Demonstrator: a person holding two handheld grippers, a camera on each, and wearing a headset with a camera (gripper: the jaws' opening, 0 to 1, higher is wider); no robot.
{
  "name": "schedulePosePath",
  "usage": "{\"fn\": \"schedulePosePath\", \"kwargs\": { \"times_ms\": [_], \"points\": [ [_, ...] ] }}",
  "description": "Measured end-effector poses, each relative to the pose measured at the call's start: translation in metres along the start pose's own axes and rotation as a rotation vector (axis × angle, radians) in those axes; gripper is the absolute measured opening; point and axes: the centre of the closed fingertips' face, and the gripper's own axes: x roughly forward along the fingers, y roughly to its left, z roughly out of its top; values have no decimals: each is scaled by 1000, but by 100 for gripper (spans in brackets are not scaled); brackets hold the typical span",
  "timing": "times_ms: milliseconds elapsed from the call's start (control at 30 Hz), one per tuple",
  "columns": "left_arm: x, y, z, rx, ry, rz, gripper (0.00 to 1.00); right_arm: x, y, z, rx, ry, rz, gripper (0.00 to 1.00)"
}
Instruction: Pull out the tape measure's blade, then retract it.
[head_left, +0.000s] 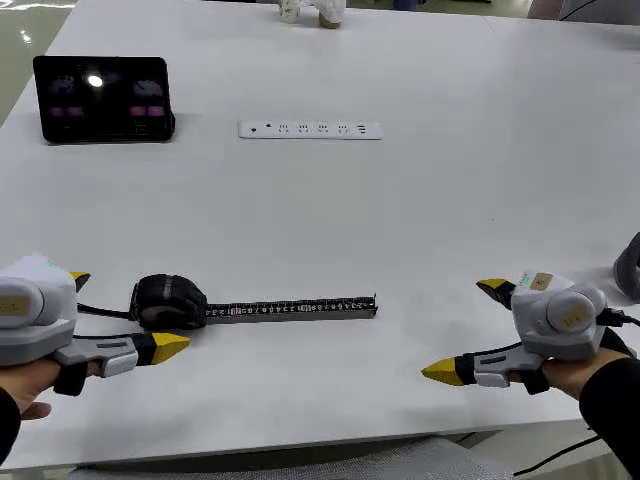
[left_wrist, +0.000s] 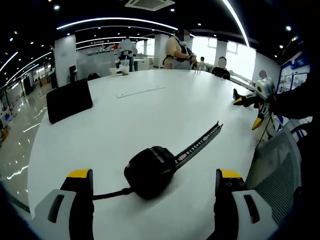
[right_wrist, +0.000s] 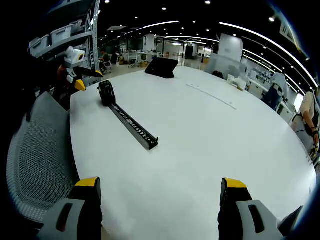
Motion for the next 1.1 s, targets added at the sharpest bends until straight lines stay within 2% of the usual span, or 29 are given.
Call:
{"fn": "schedulePosePath", "kwargs": {
  "times_ms": [200, 400, 500, 533, 600, 633, 667, 700, 767, 833, 933, 1000, 1033, 1100],
  "points": [
    [10, 0, 2, -12, 30, 19, 99, 3, -3, 8, -40, 8, 8, 99],
    [14, 0, 13, -25, 35, 37, 99, 6, -8, 16, -66, 10, 14, 99],
    [17, -1, 14, -68, 44, 41, 99, 8, -9, 17, -69, 16, 27, 99],
    [18, -2, 10, -105, 70, 48, 99, 10, -9, 18, -79, 21, 31, 99],
    [19, -2, -1, -133, 142, 64, 99, 11, -9, 18, -89, 26, 36, 99],
    [22, -1, -2, -143, 148, 73, 99, 12, -9, 19, -94, 31, 41, 99],
    [23, -2, 0, -148, 137, 76, 99, 13, -9, 19, -95, 33, 42, 99],
    [24, -2, 1, -186, 132, 85, 99, 14, -9, 20, -103, 34, 46, 99],
    [24, -1, 1, -220, 139, 104, 99, 15, -8, 21, -113, 40, 54, 99],
    [25, -3, 3, -203, 135, 106, 99, 16, -7, 22, -125, 41, 62, 99],
    [26, -5, 2, -174, 151, 109, 99, 19, -6, 23, -142, 50, 77, 99],
    [26, -1, 3, -226, 149, 149, 99, 21, -3, 25, -148, 56, 92, 99],
    [26, 1, 6, -263, 135, 168, 99, 22, -2, 25, -152, 59, 99, 99],
    [24, 5, 8, -283, 132, 207, 99, 25, -3, 27, -166, 66, 106, 99]
  ]
}}
